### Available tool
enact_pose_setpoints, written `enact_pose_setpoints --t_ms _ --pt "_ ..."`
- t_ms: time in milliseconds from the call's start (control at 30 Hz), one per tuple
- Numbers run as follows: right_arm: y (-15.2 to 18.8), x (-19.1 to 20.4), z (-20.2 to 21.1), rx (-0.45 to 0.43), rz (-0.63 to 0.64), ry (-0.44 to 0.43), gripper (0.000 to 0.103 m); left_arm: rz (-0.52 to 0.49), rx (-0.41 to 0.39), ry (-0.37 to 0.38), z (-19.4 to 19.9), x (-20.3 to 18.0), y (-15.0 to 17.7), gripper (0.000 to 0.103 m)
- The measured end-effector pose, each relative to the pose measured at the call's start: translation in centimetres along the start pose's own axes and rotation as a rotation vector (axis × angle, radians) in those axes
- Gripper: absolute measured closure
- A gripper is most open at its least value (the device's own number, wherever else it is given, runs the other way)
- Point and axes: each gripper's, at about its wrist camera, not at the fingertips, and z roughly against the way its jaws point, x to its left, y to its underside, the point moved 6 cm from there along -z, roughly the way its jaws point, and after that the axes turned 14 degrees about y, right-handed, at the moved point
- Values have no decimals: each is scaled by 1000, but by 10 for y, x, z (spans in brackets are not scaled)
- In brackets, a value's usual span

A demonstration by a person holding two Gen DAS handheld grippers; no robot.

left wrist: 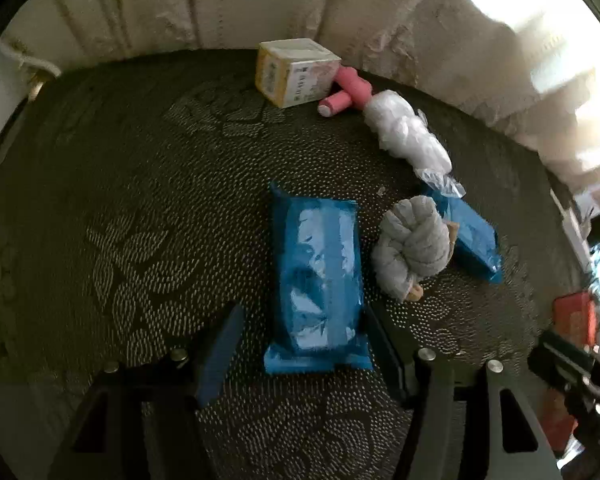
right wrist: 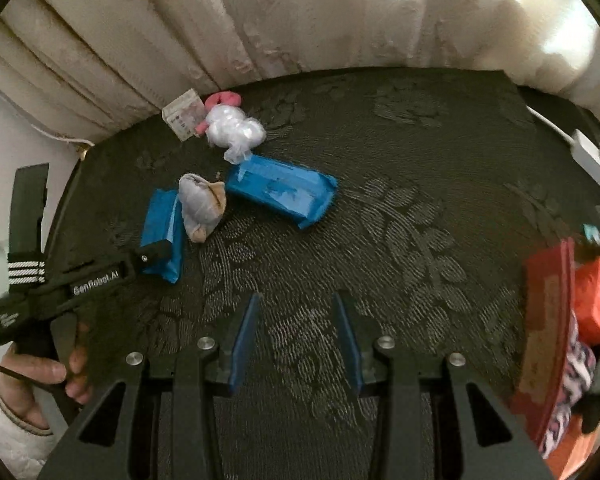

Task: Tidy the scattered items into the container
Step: 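Withdraw both grippers from the box toward the blue packets on the mat, then grasp the large blue packet with the left gripper while the right gripper grasps the other blue packet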

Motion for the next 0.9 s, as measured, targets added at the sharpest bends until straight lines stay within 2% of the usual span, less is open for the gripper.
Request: enact_pose_setpoints --t_ms 33,100,167,367,467,533,667,733,800,900 --pt "-4 4 -3 -1 18 -3 60 -15 2 -4 -1 -2 -1 38" --pt "-11 10 -9 -10 56 -4 50 -46 6 -12 -4 -5 -3 38" --pt "-19 16 -13 -27 96 2 46 -60 6 -14 -5 -6 -5 38" --pt "-41 26 -27 -72 215 15 41 -91 13 -4 -9 -11 -11 38" --pt "-50 29 -36 -96 282 32 38 -129 30 10 -12 -16 -13 31" --pt "-55 31 -41 -108 323 34 36 -139 31 16 -13 -16 -13 31" --pt "-67 36 -52 -114 391 26 36 -126 20 25 -12 -16 -16 32" --pt "-72 38 -58 -112 418 13 36 -121 15 14 -11 -15 -17 37" --pt "-75 40 -63 -101 431 2 36 -120 5 -10 -10 -13 -20 52" --pt "-76 39 -68 -86 434 -2 36 -102 0 -12 -7 -10 -23 61"
